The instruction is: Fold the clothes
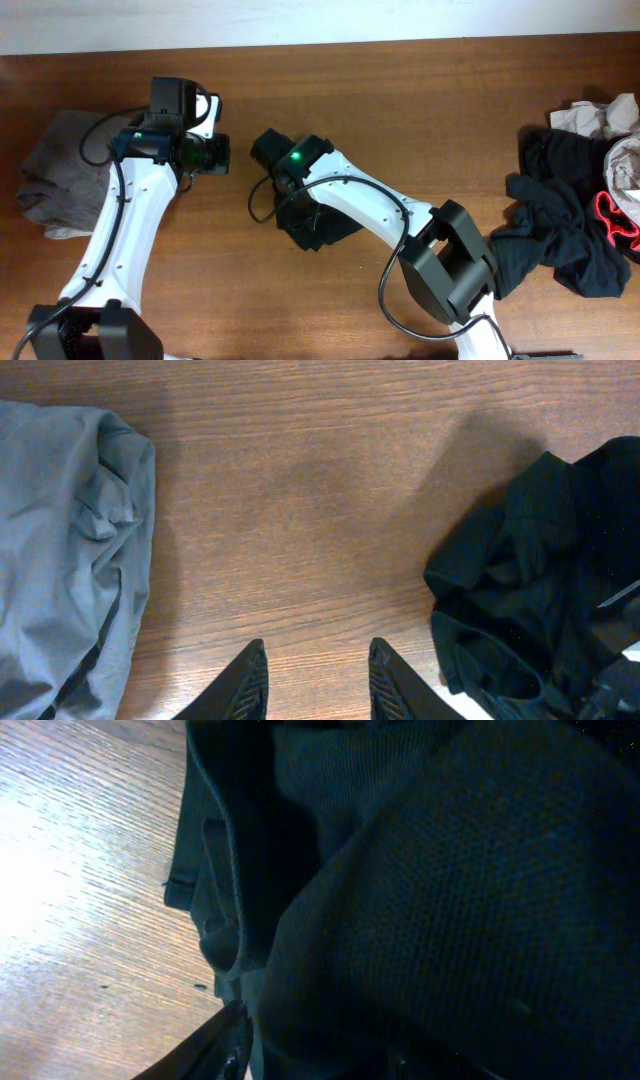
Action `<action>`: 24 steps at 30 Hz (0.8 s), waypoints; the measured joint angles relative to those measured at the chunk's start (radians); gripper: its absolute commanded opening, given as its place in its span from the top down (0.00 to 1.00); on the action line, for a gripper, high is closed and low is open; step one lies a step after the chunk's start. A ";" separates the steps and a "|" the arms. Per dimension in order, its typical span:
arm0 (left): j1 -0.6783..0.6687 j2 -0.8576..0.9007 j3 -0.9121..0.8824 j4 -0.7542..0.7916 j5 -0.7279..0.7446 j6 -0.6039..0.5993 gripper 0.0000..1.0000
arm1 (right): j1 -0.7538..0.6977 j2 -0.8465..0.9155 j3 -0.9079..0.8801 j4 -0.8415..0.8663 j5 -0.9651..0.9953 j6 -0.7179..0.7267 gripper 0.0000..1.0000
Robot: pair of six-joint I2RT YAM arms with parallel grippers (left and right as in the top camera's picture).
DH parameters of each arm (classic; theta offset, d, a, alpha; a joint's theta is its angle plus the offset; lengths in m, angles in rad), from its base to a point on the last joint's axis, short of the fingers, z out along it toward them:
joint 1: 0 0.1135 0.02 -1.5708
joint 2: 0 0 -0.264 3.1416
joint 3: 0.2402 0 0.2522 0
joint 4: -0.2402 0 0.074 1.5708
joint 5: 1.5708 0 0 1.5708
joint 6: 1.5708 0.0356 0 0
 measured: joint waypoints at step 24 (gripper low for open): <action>0.000 0.000 0.000 0.011 0.006 0.000 0.66 | -0.230 -0.267 0.002 -0.014 -0.124 -0.012 0.96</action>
